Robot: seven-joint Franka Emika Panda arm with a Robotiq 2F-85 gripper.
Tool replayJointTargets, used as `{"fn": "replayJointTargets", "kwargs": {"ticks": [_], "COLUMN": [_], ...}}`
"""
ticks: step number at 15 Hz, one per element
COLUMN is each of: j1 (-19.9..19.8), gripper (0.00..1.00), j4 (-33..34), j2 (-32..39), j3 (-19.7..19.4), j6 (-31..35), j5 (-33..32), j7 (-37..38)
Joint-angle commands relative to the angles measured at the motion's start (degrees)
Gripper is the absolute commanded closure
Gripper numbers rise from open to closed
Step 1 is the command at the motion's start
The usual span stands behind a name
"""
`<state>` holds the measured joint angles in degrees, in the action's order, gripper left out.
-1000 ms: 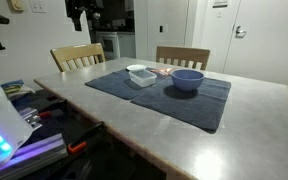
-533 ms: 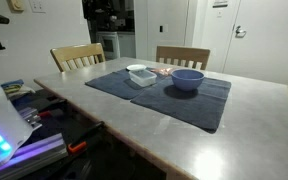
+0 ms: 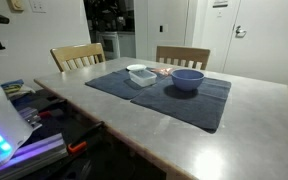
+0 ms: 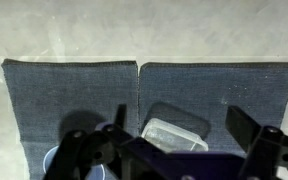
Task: Pour the contents from the blue bowl into the clear bowl
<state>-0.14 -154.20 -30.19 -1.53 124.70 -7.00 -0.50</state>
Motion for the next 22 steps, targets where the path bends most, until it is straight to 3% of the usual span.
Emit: {"fn": "replayJointTargets", "kwargs": {"ticks": [1,13,22], "j1": [-0.85,-4.72,-6.81], "gripper": [0.0,0.0,0.0], "j4": [0.55,2.37,7.65], "j2": [0.71,3.43,11.08], "j3": [0.51,-7.04,-14.01], "j6": [-0.58,2.12,9.15], "j5": [0.05,0.53,2.16], "j7": [0.19,-6.3,-14.36]}}
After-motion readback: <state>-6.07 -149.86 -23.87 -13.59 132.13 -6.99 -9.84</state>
